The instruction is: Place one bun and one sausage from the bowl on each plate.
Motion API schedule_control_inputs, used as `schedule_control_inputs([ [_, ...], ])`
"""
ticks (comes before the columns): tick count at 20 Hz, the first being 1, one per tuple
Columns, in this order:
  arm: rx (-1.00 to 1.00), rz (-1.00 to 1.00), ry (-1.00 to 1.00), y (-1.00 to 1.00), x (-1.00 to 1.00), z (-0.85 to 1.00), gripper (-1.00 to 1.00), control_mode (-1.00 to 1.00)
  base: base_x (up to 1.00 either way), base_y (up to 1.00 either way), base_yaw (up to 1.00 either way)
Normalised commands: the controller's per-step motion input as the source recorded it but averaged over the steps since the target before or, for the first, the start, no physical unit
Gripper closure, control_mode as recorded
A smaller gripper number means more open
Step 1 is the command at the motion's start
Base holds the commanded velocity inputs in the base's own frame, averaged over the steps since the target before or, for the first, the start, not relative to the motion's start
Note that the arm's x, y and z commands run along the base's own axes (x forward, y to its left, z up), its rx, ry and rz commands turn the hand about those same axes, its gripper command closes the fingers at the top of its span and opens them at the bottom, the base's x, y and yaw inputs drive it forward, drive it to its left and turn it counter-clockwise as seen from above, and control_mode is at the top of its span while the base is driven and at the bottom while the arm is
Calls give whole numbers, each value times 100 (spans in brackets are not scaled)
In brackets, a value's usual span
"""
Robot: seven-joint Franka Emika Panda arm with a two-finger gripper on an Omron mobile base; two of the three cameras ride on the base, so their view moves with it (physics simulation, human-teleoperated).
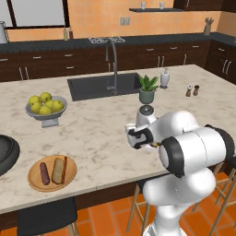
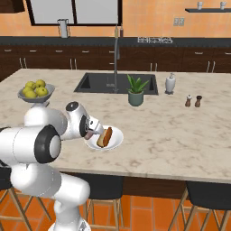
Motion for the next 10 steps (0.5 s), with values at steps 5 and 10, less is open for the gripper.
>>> schedule_control_inputs([
  [5,0,0,18,-14,23,-10,100,-100,0,0,0],
  [10,0,3,1,-29,17,-17,100,-100,0,0,0],
])
